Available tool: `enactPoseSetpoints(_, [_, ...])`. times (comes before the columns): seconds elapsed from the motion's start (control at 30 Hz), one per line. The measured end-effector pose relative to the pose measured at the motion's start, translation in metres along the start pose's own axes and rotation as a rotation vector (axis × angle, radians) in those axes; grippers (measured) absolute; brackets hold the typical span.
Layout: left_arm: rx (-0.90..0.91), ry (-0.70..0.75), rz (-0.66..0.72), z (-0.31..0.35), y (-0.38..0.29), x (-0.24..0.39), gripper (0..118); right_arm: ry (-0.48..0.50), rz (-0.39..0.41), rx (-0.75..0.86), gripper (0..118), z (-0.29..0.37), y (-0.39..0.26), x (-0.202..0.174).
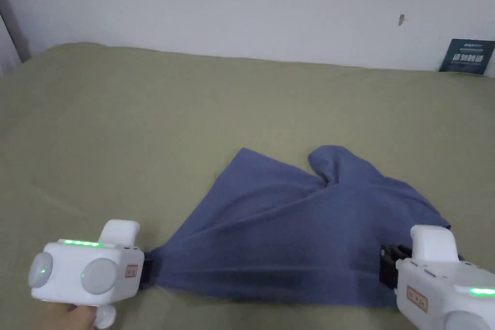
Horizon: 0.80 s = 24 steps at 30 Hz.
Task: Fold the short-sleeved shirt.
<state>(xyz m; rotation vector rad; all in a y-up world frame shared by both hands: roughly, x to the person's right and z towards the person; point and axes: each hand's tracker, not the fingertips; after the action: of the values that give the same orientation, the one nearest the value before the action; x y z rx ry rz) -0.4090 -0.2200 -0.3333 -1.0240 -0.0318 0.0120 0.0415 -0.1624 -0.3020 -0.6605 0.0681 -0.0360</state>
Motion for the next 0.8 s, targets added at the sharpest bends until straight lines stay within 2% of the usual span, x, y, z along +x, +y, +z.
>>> enactPoseSetpoints(0.17, [0.011,-0.02,0.026,0.0,-0.003,-0.005,2,0.007,0.06,-0.045,0,-0.075,0.087,0.038])
enactPoseSetpoints(0.27, [0.022,-0.023,0.043,0.003,-0.008,-0.003,2,-0.003,0.156,-0.102,0,-0.127,0.124,0.051])
enactPoseSetpoints(0.43, [0.028,-0.026,0.048,0.006,-0.01,0.002,2,-0.005,0.172,-0.211,1,-0.193,0.156,0.068])
enactPoseSetpoints(0.47, [0.021,-0.032,0.052,0.003,-0.006,-0.005,2,0.0,0.173,-0.24,10,-0.205,0.157,0.069])
enactPoseSetpoints(0.5, [0.019,-0.035,0.054,0.002,-0.005,-0.005,2,-0.004,0.175,-0.276,35,-0.213,0.157,0.069])
enactPoseSetpoints(0.53, [0.017,-0.037,0.054,0.002,-0.006,-0.006,2,-0.022,0.184,-0.31,77,-0.226,0.157,0.07])
enactPoseSetpoints(0.57, [0.015,-0.041,0.058,0.001,-0.006,-0.006,2,-0.021,0.181,-0.332,106,-0.238,0.155,0.072])
enactPoseSetpoints(0.6, [0.014,-0.038,0.059,0.008,-0.003,0.004,2,-0.026,0.182,-0.372,118,-0.249,0.153,0.073])
enactPoseSetpoints(0.63, [0.013,-0.041,0.062,0.009,-0.003,0.006,2,-0.059,0.204,-0.422,111,-0.26,0.148,0.074])
enactPoseSetpoints(0.7, [0.009,-0.047,0.071,0.009,-0.004,0.008,2,-0.088,0.258,-0.452,112,-0.272,0.142,0.073])
enactPoseSetpoints(0.77, [0.002,-0.05,0.079,0.011,0.0,0.009,2,-0.07,0.241,-0.441,110,-0.273,0.144,0.074])
enactPoseSetpoints(0.8, [0.0,-0.05,0.08,0.011,0.001,0.01,2,-0.069,0.211,-0.452,101,-0.271,0.146,0.074])
